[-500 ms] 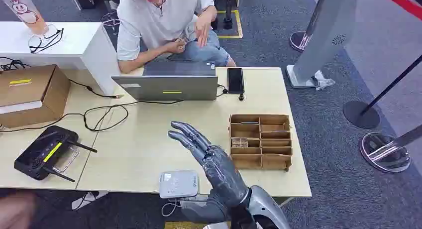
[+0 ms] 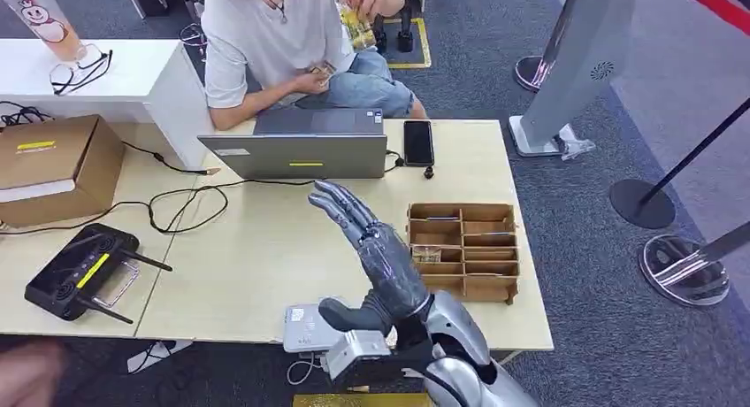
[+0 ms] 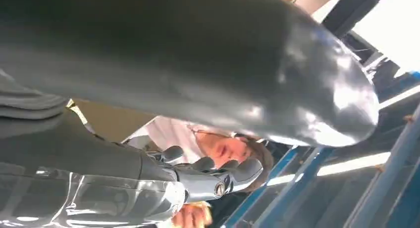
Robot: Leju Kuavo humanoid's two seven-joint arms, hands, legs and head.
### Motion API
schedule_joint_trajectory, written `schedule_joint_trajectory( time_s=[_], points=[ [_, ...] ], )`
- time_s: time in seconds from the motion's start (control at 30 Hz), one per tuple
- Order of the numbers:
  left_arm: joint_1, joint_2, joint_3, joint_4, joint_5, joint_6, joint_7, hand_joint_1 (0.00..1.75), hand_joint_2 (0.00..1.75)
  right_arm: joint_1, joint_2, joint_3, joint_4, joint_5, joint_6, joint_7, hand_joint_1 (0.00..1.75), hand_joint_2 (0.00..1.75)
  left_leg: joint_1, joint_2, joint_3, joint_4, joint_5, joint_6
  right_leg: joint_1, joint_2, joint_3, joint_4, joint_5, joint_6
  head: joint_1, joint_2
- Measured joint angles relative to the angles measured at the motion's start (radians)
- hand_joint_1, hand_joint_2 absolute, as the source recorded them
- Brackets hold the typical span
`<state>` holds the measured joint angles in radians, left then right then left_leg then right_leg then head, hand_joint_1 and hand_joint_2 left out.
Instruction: Pass the card to the sensor for recognition and then transmit it.
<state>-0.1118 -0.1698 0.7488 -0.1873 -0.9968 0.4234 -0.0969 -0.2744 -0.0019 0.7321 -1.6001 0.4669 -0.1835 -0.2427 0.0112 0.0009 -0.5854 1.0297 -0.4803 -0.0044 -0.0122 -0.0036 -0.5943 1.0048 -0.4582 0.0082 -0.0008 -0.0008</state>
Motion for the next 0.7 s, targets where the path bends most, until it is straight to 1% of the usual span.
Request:
schedule_joint_trajectory(
  time_s=[0.27, 0.4, 0.53, 0.63, 0.67, 0.7],
  points=[
    [0.004, 0.0, 0.0, 0.0, -0.002, -0.003, -0.008, 0.0, 0.0, -0.099, 0.036, -0.032, 0.177, 0.018, -0.042, 0.011, 0.0, 0.0, 0.0, 0.0, 0.0, 0.0, 0.0, 0.0, 0.0, 0.0, 0.0, 0.0, 0.0, 0.0, 0.0, 0.0],
    [0.004, 0.0, 0.0, 0.0, -0.011, -0.006, -0.008, 0.0, 0.0, -0.117, 0.043, -0.055, 0.233, 0.058, -0.087, 0.012, 0.0, 0.0, 0.0, 0.0, 0.0, 0.0, 0.0, 0.0, 0.0, 0.0, 0.0, 0.0, 0.0, 0.0, 0.0, 0.0],
    [0.003, 0.0, -0.002, 0.0, -0.015, -0.008, -0.007, 0.0, 0.0, -0.124, 0.048, -0.073, 0.261, 0.102, -0.134, 0.013, 0.0, 0.0, 0.0, 0.0, 0.0, 0.0, 0.0, 0.0, 0.0, 0.0, 0.0, 0.0, 0.0, 0.0, 0.0, 0.0],
    [0.002, 0.0, -0.003, 0.0, -0.021, -0.009, -0.006, 0.0, 0.0, -0.127, 0.052, -0.094, 0.28, 0.202, -0.2, 0.03, 0.0, 0.0, 0.0, 0.0, 0.0, 0.0, 0.0, 0.0, 0.0, -0.001, 0.0, 0.0, 0.0, 0.0, 0.0, 0.0],
    [0.002, 0.0, -0.005, 0.0, -0.022, -0.009, -0.005, 0.0, 0.0, -0.128, 0.052, -0.101, 0.284, 0.242, -0.226, 0.036, 0.0, 1.75, 0.0, 0.0, 0.0, 0.0, 0.0, 0.0, 0.0, 0.0, 0.0, 0.0, 0.0, 0.0, 0.0, 0.0],
    [0.002, 0.0, -0.008, 0.0, -0.023, -0.01, -0.005, 0.0, 0.0, -0.13, 0.052, -0.105, 0.287, 0.279, -0.247, 0.044, 0.0, 1.75, 0.0, 0.0, 0.0, 0.0, 0.0, 0.0, 0.0, 0.0, 0.0, 0.0, 0.0, 0.0, 0.0, 0.0]
  ],
)
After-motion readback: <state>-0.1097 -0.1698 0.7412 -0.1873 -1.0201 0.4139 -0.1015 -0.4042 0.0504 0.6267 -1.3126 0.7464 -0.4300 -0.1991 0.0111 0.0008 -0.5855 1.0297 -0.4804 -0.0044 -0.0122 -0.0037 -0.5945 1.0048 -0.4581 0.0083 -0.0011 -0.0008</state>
